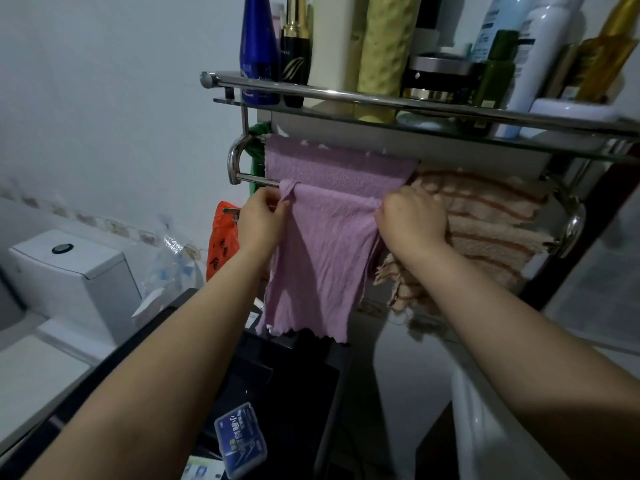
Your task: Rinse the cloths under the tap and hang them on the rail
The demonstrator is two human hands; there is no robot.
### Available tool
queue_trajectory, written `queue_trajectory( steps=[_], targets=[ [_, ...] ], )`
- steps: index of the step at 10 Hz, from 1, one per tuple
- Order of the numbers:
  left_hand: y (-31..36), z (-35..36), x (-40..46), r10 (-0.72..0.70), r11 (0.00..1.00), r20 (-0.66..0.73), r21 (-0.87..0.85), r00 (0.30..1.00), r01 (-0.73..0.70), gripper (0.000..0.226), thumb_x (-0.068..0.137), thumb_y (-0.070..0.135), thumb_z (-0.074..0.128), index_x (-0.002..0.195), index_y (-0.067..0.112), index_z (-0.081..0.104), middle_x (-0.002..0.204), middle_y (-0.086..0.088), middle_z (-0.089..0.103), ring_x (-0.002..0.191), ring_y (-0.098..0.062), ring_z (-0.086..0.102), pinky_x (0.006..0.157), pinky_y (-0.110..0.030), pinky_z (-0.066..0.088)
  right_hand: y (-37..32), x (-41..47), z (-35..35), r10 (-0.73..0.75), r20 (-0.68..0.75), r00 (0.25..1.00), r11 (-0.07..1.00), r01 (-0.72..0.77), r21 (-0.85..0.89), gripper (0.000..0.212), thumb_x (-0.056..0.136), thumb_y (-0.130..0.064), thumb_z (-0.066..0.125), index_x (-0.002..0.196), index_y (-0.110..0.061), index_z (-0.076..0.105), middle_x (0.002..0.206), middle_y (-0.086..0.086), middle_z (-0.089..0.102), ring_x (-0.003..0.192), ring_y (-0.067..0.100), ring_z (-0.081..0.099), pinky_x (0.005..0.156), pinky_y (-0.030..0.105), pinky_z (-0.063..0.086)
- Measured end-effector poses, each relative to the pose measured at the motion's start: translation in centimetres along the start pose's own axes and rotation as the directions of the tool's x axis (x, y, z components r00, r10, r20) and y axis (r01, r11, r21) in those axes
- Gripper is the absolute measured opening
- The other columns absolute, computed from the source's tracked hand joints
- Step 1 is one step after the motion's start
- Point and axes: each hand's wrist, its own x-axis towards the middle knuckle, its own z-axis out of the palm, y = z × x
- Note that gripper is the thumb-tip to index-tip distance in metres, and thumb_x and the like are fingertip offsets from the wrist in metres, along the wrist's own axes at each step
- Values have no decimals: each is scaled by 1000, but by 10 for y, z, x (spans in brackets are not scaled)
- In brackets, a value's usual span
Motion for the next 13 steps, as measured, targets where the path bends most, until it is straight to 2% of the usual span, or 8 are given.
queue_trajectory(
  steps=[1,3,4,5,7,8,9,13],
  targets=[
    [8,-9,6,32,995,0,-97,999,-32,23,89,35,64,100,17,74,93,6,68,87,-11,62,74,-23,48,7,2,-11,80,70,994,958,-96,269,17,93,-32,53,89,-18,63,94,6,63,88,27,58,69,33,38],
    [29,-32,49,-166,922,83,-340,983,185,19,92,26,60,78,16,67,71,-6,58,62,-16,51,62,-29,48,17,31,-16,329,421,845,128,-482,867,18,94,-22,58,79,-16,50,74,8,54,52,13,53,38,19,45],
    [29,-42,75,-325,846,55,-430,944,316,18,89,18,58,72,16,59,70,-7,55,66,-24,54,58,-31,53,32,46,-16,453,267,851,289,-423,859,17,89,-26,65,83,-17,50,84,4,58,72,21,59,57,29,54],
    [14,-46,92,-297,948,-39,-131,954,289,21,84,27,61,71,12,65,79,-21,66,71,-30,61,70,-38,58,43,51,-14,449,226,864,480,-447,755,18,84,-30,68,80,-22,52,93,6,66,81,26,64,76,38,55],
    [13,-43,83,-38,901,-83,429,996,70,27,90,36,58,107,17,68,110,-14,65,102,-35,59,77,-39,45,43,36,-18,327,99,940,889,-342,306,14,95,-29,51,101,-23,63,106,7,67,104,30,59,78,34,43],
    [9,-33,64,258,855,-147,495,955,-155,22,91,25,55,107,12,64,118,-15,54,109,-35,49,75,-44,44,29,16,-12,38,-36,999,975,-29,220,24,94,-30,50,107,-17,66,111,9,64,106,31,55,83,37,42],
    [-4,-18,44,469,766,-75,530,880,-363,26,93,24,48,101,6,65,111,-18,59,102,-37,51,78,-44,42,9,-4,0,-198,-12,980,968,198,155,31,94,-36,48,115,-19,64,119,3,64,110,26,55,93,37,34],
    [8,-15,42,286,814,169,477,943,-332,43,98,41,41,127,12,56,125,-17,56,117,-34,50,98,-43,38,38,-10,-4,-119,168,979,993,117,22,41,96,-41,42,132,-23,49,131,4,57,126,23,46,113,55,7]
  ],
)
